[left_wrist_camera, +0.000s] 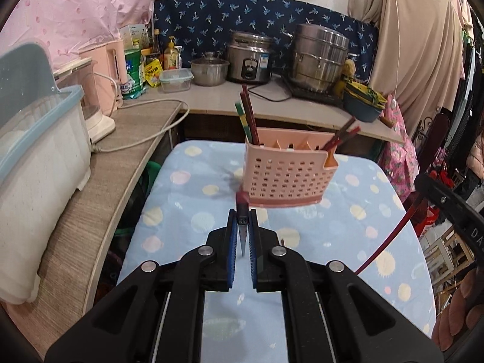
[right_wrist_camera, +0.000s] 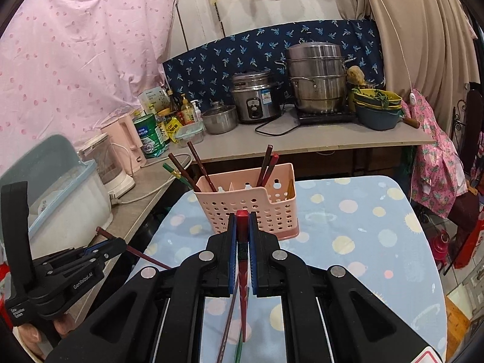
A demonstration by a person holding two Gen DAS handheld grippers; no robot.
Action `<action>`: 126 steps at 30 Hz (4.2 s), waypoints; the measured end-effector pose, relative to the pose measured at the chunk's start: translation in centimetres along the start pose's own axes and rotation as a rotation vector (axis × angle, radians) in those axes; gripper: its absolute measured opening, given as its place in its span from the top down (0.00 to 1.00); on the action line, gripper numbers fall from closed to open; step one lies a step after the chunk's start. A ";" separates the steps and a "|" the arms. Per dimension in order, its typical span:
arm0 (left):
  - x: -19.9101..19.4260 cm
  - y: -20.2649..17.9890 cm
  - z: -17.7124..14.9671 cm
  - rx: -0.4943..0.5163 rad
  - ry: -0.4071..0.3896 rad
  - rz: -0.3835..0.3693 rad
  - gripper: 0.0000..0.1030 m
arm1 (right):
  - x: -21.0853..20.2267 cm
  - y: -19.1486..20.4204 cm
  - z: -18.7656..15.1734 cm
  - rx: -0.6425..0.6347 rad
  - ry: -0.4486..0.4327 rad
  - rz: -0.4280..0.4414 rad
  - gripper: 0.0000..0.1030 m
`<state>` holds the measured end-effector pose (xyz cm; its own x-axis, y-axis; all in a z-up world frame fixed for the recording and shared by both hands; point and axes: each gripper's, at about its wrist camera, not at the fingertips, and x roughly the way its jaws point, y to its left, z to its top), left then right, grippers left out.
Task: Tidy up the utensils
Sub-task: 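Lift the dark-red chopstick with the left gripper while the right gripper carries the red one to the basket, then open the left gripper over the pink basket while the right gripper releases the red chopstick into it, then move both open grippers back over the brown and green chopsticks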
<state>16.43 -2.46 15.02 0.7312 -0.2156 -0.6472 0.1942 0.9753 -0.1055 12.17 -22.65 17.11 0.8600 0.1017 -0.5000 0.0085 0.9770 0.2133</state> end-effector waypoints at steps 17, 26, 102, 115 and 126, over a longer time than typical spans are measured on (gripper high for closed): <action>-0.4 -0.2 8.9 -0.059 -0.121 -0.062 0.93 | 2.1 0.9 6.9 0.003 -0.063 0.082 0.93; -1.5 -0.5 15.0 -0.093 -0.224 -0.088 0.93 | 2.1 1.1 14.0 0.022 -0.187 0.097 0.93; 2.7 0.9 -4.4 -0.022 0.088 0.125 0.67 | 1.5 -0.3 -7.8 -0.014 0.162 0.012 0.70; 3.0 0.8 -11.3 -0.011 0.189 0.137 0.67 | 0.8 0.9 -18.3 -0.049 0.342 0.025 0.70; 3.6 0.5 -14.8 0.009 0.265 0.140 0.66 | 1.3 1.8 -22.6 -0.091 0.426 0.010 0.71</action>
<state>9.48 -1.99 1.45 0.5553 -0.0572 -0.8297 0.1101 0.9939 0.0052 1.71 -16.50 -2.12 0.5721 0.1606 -0.8043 -0.0598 0.9862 0.1544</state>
